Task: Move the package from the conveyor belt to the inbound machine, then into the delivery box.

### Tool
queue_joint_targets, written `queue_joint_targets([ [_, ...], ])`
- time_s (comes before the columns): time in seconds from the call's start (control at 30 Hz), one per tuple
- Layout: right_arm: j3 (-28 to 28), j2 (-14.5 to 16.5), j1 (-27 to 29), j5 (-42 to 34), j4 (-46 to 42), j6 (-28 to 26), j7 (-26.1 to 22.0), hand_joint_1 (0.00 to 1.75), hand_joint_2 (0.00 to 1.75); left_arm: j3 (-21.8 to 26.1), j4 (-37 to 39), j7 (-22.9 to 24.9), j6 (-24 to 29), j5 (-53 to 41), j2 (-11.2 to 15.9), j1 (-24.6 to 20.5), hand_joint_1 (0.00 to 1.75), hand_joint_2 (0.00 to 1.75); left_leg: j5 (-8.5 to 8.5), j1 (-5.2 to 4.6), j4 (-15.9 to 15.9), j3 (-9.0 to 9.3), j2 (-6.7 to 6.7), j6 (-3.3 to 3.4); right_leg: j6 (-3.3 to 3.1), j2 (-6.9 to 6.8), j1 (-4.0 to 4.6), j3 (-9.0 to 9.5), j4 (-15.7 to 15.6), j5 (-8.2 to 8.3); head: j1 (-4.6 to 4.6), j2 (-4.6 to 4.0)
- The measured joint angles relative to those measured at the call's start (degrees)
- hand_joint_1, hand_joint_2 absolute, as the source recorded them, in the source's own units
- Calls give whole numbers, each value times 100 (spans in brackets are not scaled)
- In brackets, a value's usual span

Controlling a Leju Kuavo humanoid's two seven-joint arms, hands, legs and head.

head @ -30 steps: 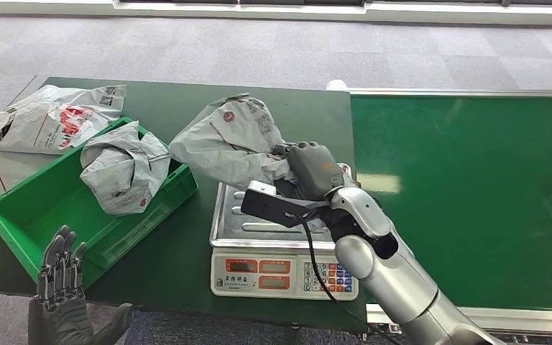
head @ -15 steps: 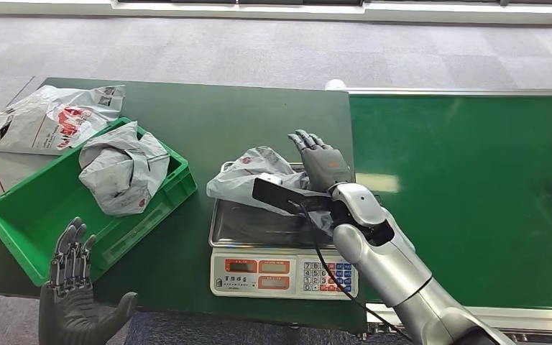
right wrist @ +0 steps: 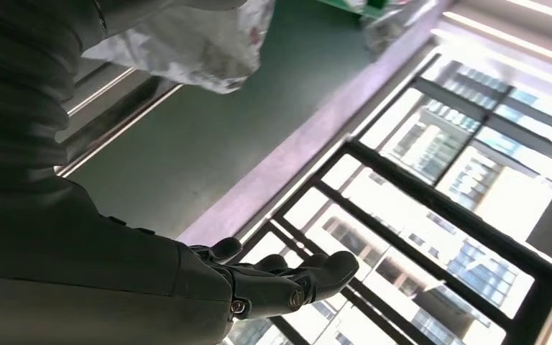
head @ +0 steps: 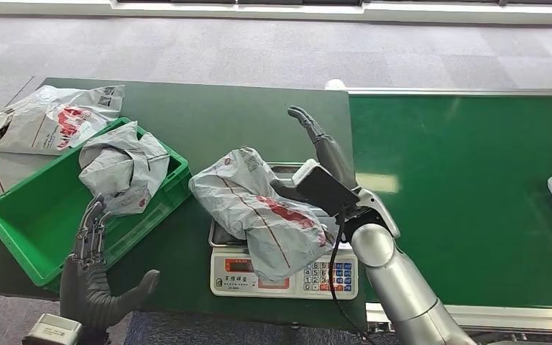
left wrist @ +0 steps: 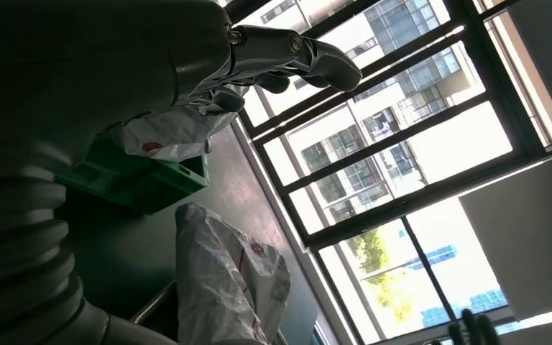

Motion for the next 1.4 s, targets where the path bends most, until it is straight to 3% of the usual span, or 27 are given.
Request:
queue_joint_targets([
  [0.1,-185,9,348,-1020,-426,109,-231,0,175,-188,75,399,105,-499,145,-381,0,175,1,1,2,0,-12,1,0,-19,1,0,-2,-1,1,0],
  [0.2,-335,-37,837,-1885,-864,567,-184,0,175,-379,209,908,156,-752,293,-928,0,175,2,1,1,-1,-12,0,-4,-19,2,4,-1,2,0,0],
  [0.3,-505,-129,1277,-2219,-1132,692,-44,0,175,-591,369,1456,118,-911,362,-1490,0,175,4,1,1,-1,-9,0,-3,-13,2,3,-1,6,-1,0],
  [0.37,-719,-135,1573,-1925,-1319,-87,-360,0,175,-778,496,2017,-86,-1154,367,-1837,0,175,8,0,3,-4,-15,3,0,-20,-1,-1,-2,7,-1,0],
  [0.47,-1124,-20,2072,-1567,-1892,-2548,-1600,0,175,-1199,835,2898,-683,-1767,331,-2308,0,175,12,-4,5,-14,-33,10,2,-37,-10,-3,-2,8,1,0],
  [0.53,-1231,1,2403,-1585,-2348,-3826,-2106,0,175,-1491,1164,3132,-899,-2083,271,-2550,0,175,6,-8,4,-16,-15,9,3,-18,-12,-4,-2,10,2,0],
  [0.57,-1250,-4,2552,-1600,-2533,-4109,-2193,0,175,-1612,1320,3163,-915,-2161,239,-2649,0,175,1,-10,4,-15,3,9,4,1,-12,-8,-2,12,2,0],
  [0.83,-1358,-11,2985,-1649,-3150,-4088,-2271,0,175,-1995,1874,3195,-913,-2234,153,-3034,0,175,-4,-8,2,-7,49,7,4,43,-7,-22,-1,18,0,0],
  [1.03,-1561,75,3262,-1416,-3459,-4084,-2329,0,175,-2258,2549,3544,-1522,-2548,26,-3330,0,175,-2,-8,2,-4,36,7,4,33,-9,-16,-1,17,1,0],
  [1.17,-1688,227,3516,-1350,-3595,-4083,-2332,0,175,-2577,3827,3655,-1713,-3062,-358,-3609,175,175,-4,-10,3,-8,42,11,8,38,-18,-18,-1,20,2,0],
  [1.4,-1944,560,3658,-1255,-3914,-4082,-2338,0,175,-3059,5513,3607,-1858,-3565,-1031,-4164,175,175,-18,-12,2,29,-11,42,43,-19,-28,55,-5,-13,1,0],
])
